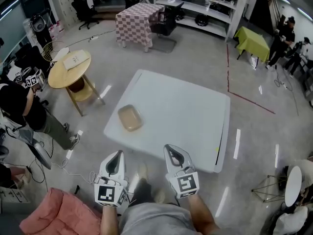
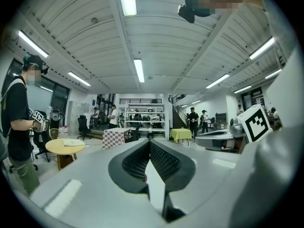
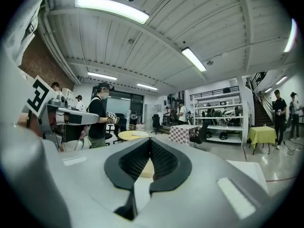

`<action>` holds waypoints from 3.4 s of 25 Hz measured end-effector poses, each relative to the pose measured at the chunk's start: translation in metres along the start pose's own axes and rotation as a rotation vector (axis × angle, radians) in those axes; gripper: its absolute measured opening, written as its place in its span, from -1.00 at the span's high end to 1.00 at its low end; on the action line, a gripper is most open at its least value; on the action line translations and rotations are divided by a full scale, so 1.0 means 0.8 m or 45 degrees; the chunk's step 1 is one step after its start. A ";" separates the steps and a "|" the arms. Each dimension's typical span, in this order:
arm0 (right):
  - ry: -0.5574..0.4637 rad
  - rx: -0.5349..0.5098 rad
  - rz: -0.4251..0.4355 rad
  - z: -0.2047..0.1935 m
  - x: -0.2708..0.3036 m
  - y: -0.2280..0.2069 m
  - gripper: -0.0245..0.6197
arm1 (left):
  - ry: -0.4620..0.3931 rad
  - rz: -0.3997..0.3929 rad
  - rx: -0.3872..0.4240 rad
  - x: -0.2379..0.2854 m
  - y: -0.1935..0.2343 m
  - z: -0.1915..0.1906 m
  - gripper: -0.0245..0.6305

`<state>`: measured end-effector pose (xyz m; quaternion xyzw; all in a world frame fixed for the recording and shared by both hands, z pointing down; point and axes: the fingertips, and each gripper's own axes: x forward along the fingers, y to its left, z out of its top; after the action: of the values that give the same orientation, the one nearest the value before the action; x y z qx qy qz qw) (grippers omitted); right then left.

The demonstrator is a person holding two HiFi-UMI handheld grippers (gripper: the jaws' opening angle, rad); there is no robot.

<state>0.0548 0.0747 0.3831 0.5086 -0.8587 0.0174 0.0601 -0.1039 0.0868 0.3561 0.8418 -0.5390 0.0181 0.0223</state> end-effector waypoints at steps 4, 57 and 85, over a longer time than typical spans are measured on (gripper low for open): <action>0.018 0.015 0.021 0.000 0.044 -0.003 0.91 | 0.025 -0.002 -0.012 0.031 0.026 -0.008 0.89; 0.655 0.424 0.222 -0.266 0.366 -0.036 0.42 | 0.445 -0.007 -0.232 0.256 0.207 -0.253 0.89; 0.665 0.650 0.278 -0.285 0.382 -0.035 0.64 | 0.467 0.018 -0.219 0.264 0.215 -0.257 0.89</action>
<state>-0.0464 -0.1848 0.6456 0.3911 -0.8318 0.3659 0.1461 -0.1732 -0.1647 0.5758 0.8156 -0.5313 0.1251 0.1918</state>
